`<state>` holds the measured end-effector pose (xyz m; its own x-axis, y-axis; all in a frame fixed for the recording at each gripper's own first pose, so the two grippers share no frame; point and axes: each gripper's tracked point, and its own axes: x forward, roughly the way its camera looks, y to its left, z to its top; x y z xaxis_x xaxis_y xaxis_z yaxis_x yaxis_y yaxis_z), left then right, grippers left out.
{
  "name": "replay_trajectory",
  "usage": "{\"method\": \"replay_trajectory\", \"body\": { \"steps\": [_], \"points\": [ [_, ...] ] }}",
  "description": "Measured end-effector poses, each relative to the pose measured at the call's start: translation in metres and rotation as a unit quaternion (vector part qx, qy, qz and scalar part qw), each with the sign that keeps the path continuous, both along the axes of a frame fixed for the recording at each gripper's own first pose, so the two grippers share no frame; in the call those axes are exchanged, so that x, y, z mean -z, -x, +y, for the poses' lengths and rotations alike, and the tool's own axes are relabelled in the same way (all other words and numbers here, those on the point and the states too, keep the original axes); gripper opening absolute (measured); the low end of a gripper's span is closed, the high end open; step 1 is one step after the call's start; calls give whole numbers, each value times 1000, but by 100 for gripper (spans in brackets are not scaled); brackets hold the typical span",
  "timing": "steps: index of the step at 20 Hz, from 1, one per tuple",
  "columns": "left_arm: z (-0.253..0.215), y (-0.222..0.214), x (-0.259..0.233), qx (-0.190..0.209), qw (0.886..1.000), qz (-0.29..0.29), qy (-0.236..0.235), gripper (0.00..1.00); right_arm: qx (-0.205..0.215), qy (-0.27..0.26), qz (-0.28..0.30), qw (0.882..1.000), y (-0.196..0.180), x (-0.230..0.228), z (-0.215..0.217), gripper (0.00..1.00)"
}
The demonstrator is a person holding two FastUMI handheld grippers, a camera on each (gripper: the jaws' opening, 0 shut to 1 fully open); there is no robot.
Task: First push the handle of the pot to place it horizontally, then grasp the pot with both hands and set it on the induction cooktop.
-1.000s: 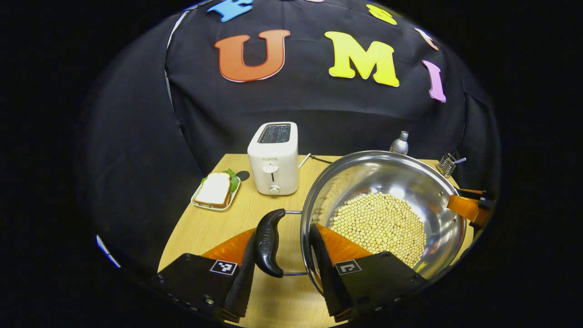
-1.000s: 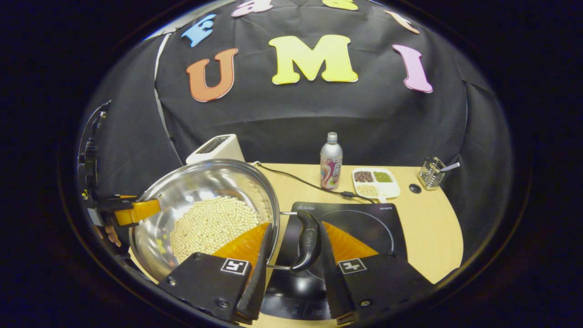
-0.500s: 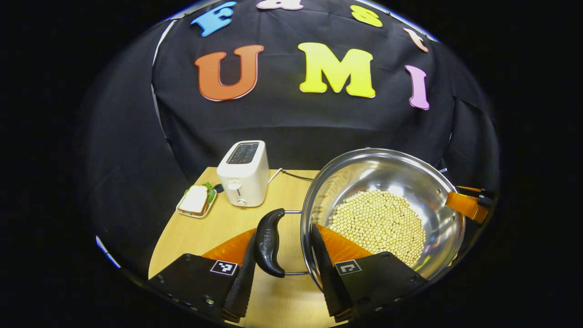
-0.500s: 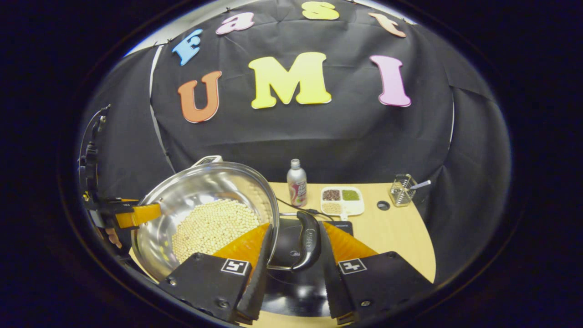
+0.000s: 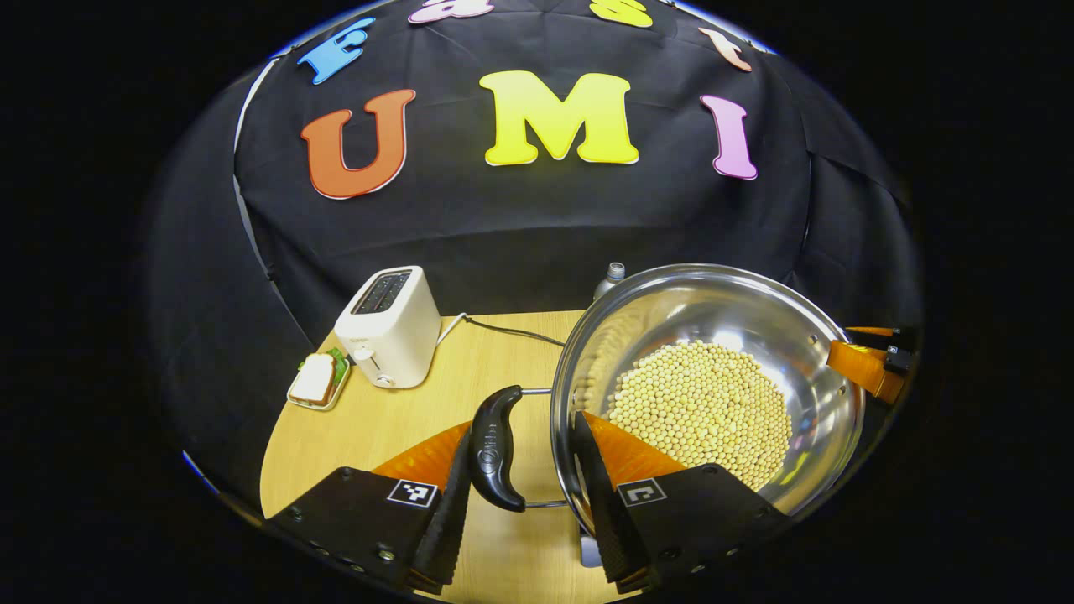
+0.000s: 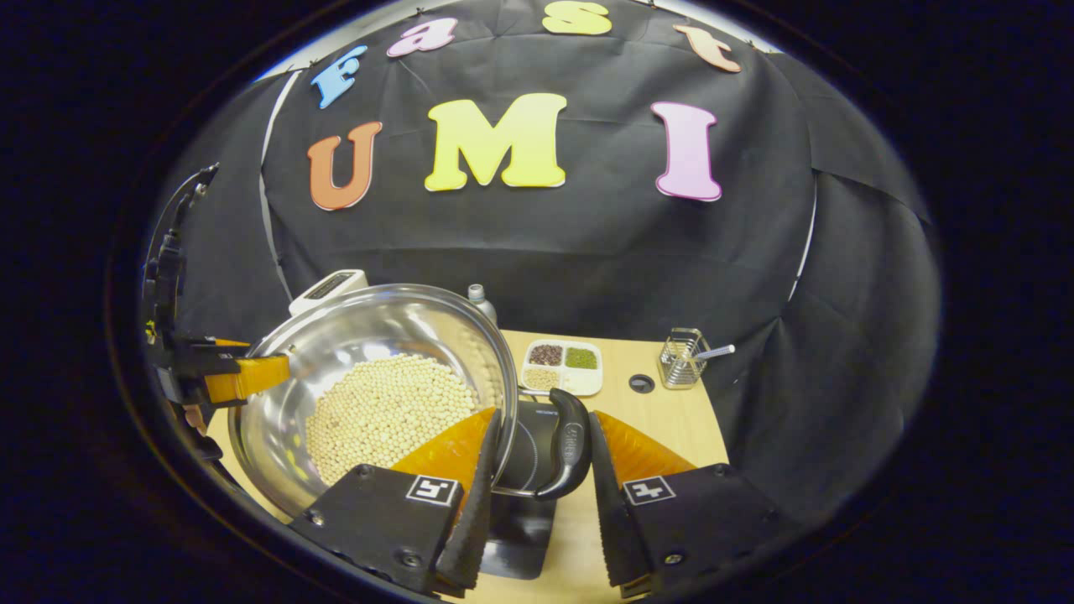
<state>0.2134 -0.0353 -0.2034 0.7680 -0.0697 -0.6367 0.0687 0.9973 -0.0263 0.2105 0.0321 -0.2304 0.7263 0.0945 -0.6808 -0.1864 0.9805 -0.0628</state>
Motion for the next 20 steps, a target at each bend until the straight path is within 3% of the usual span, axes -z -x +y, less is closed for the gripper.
{"method": "replay_trajectory", "body": {
  "steps": [13, 20],
  "points": [
    [-38, -26, 67, 15, 999, 32, -6, 63, 36, -19, 51, 998, -20, 79, -37, 58],
    [-35, -39, 104, 15, 999, 45, 4, 63, 43, -16, 56, 997, -31, 116, -34, 55]
  ]
}}
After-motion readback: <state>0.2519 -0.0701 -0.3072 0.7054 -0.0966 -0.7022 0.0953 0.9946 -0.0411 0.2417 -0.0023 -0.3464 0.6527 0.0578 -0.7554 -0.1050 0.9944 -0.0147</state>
